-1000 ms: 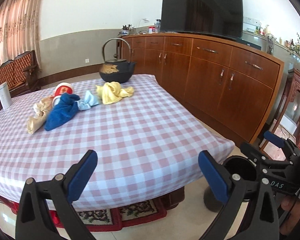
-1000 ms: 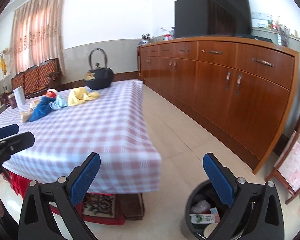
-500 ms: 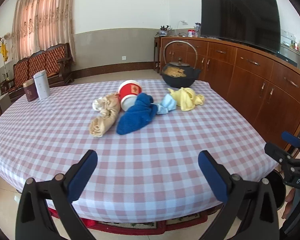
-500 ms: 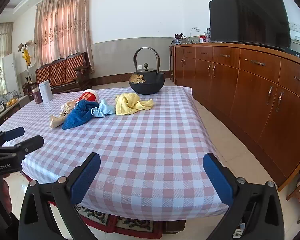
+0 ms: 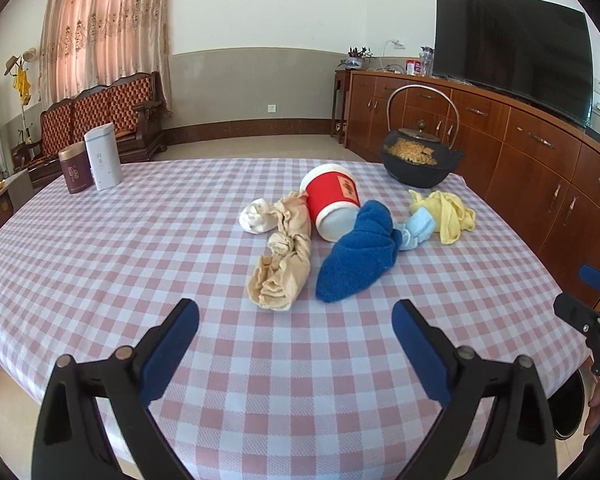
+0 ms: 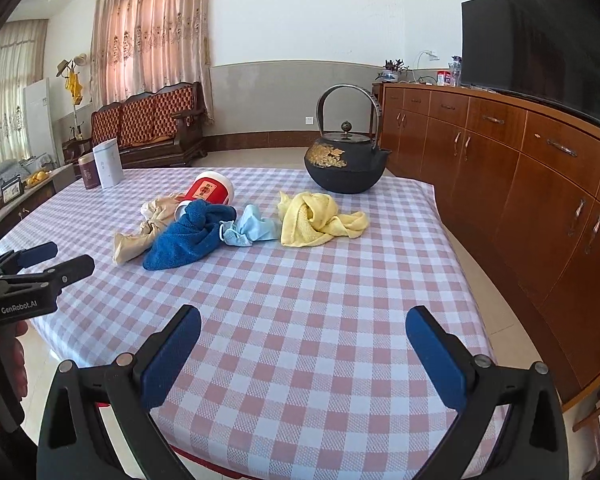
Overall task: Collect trash
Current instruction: 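Grasp the beige cloth with the left tool while the right tool grasps the yellow towel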
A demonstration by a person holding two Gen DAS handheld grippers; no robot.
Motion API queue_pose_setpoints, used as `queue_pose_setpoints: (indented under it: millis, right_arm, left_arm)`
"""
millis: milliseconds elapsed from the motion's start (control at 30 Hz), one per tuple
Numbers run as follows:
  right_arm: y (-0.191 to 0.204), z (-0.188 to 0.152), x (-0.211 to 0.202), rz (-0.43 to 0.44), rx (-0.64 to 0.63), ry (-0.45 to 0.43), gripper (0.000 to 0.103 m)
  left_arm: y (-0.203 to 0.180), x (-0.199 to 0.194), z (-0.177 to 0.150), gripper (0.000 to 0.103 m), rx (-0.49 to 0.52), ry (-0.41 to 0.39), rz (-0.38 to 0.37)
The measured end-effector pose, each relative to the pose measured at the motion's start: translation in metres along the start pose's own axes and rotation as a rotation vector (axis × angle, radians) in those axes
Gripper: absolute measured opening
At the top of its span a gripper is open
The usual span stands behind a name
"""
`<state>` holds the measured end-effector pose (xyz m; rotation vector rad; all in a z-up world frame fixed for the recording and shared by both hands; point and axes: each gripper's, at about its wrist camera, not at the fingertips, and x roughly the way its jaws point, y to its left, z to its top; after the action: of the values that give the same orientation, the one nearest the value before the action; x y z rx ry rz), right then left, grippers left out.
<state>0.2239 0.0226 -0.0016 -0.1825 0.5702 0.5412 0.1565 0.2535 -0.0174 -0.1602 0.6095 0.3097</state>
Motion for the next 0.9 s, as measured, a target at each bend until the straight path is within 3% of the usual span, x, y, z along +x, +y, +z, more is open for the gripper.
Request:
queue_pose_setpoints:
  millis: [200,600,900]
  right_arm:
    - [-0.003,0.013,0.024,0.0,-0.012,0.039,0.103]
    - [-0.005,0.036,0.064,-0.009,-0.029,0.071,0.103]
    - [-0.012,0.067,0.122,-0.002,-0.035,0.174,0.087]
  left_arm:
    - [0.012,0.034,0.011,0.086,-0.023,0.064,-0.007]
    - [0.014,0.067,0.025,0.076,-0.055,0.109,-0.029]
    - [0.011,0.099,0.047,0.072,0.0,0.163,-0.027]
